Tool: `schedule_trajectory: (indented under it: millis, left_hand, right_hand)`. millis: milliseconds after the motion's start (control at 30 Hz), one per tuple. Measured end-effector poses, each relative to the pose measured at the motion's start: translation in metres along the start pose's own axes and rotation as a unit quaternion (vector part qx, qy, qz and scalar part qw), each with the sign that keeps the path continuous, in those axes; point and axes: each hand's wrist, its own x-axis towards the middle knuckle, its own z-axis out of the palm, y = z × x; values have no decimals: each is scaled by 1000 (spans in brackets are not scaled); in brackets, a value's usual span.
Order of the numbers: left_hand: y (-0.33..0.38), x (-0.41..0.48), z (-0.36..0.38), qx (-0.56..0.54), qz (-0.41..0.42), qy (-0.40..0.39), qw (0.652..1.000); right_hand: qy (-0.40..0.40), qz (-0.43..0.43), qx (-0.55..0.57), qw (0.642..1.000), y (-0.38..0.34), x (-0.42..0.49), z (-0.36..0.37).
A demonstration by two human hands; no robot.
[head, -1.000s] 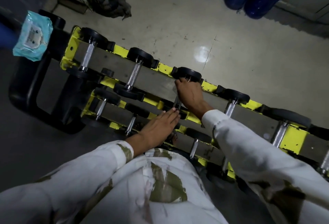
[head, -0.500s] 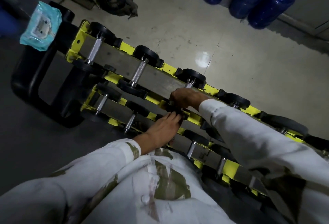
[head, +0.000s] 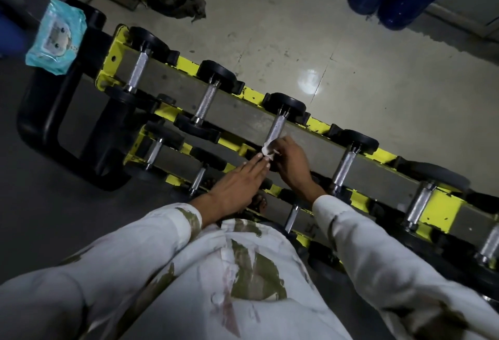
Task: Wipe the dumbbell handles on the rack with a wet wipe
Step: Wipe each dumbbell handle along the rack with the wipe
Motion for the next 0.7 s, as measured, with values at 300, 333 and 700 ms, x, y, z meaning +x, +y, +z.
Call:
schedule_trajectory:
  millis: [300, 333, 700]
  left_hand:
    - [3, 2, 0, 21, -12, -41, 999]
    - [4, 2, -1, 27, -11, -43, 999]
    - [8, 1, 2, 35, -15, -40, 998]
  right_hand:
    - [-51, 341, 266, 900, 16, 39, 18]
    - [-66, 355, 314, 878, 22, 44, 18]
    - [24, 393, 429, 813, 6, 37, 9]
